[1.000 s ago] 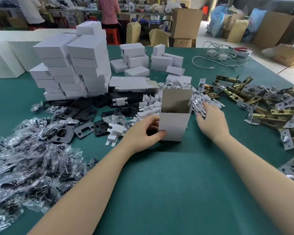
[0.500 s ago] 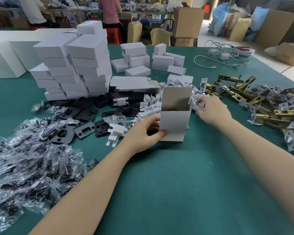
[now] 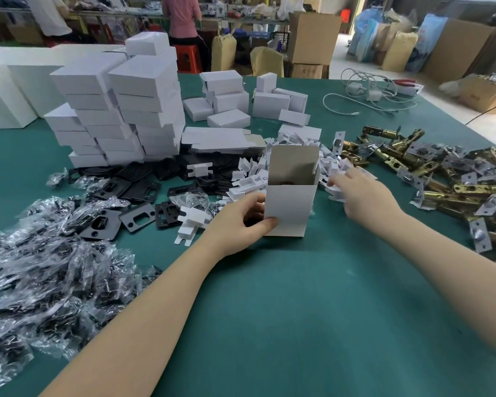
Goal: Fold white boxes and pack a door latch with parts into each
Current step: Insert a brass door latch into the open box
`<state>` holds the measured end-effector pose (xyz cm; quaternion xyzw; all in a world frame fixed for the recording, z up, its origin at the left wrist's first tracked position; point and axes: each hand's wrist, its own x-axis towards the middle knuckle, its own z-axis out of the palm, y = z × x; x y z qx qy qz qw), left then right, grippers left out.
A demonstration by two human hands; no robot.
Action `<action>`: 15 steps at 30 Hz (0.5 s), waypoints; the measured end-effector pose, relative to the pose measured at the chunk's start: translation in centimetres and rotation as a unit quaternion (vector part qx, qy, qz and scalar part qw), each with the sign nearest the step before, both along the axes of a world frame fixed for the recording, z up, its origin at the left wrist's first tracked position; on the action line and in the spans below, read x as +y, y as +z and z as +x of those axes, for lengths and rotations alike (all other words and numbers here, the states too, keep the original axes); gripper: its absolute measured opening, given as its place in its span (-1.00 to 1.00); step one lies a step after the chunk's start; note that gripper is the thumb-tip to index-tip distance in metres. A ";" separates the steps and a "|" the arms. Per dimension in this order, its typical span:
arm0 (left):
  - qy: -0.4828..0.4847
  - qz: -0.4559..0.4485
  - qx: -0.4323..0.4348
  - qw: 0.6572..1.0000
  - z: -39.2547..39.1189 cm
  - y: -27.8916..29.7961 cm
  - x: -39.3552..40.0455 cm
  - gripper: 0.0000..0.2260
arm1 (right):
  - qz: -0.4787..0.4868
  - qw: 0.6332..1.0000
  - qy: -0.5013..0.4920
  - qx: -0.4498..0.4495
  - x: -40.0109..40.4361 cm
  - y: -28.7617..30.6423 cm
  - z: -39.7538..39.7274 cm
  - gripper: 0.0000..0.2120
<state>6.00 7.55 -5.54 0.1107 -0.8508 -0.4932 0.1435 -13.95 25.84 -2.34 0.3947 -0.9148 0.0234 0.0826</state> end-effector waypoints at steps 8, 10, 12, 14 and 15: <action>0.001 0.003 0.000 1.000 0.0 -0.1 0.0 -0.70 | 0.023 0.996 0.006 -0.083 0.5 0.0 0.7 -0.87; 0.002 0.008 -0.001 1.000 0.0 -0.1 0.0 -0.70 | -0.005 0.997 -0.021 -0.073 0.7 0.1 0.7 -0.87; 0.004 0.009 -0.003 1.000 -0.1 -0.1 0.0 -0.69 | -0.018 0.994 -0.054 -0.099 0.8 0.3 0.7 -0.82; 0.003 0.006 -0.007 1.000 -0.1 -0.1 0.0 -0.68 | -0.030 0.989 -0.071 -0.128 0.9 0.5 0.7 -0.77; 0.002 0.006 -0.007 1.000 0.0 0.0 0.0 -0.68 | -0.065 0.986 -0.073 -0.135 1.0 0.8 0.8 -0.74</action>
